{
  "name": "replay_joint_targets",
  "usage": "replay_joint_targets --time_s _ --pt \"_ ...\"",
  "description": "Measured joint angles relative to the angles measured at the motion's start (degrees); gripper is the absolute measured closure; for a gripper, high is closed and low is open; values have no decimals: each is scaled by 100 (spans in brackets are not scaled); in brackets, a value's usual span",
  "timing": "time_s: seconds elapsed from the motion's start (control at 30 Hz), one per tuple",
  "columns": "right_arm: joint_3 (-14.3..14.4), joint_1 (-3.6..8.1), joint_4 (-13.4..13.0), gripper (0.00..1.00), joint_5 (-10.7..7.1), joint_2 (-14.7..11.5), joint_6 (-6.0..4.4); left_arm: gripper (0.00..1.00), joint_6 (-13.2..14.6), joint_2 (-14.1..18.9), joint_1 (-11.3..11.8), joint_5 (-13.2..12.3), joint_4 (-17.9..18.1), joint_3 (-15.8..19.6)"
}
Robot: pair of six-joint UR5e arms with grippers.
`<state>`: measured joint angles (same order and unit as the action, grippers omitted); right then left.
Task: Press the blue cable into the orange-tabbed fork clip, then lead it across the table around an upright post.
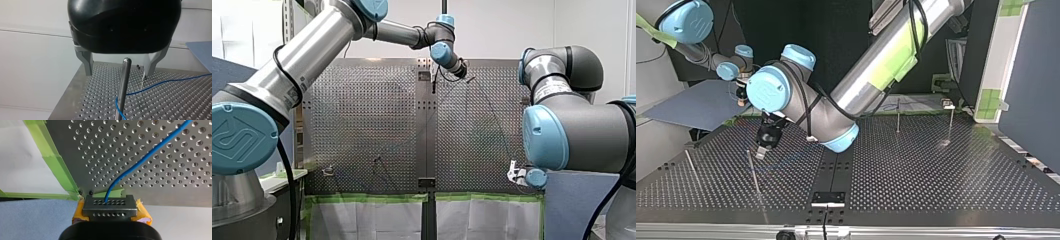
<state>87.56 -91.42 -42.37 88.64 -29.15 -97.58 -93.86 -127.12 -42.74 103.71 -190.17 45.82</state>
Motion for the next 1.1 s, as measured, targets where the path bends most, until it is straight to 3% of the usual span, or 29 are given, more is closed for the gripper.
replay_joint_targets --time_s 0.33,1.1 --pt "-1 2 0 100 -29 0 0 0 5 162 -14 396 -61 306" --pt "-1 -22 0 100 -47 -8 0 0 -562 1465 397 637 1217 1624"
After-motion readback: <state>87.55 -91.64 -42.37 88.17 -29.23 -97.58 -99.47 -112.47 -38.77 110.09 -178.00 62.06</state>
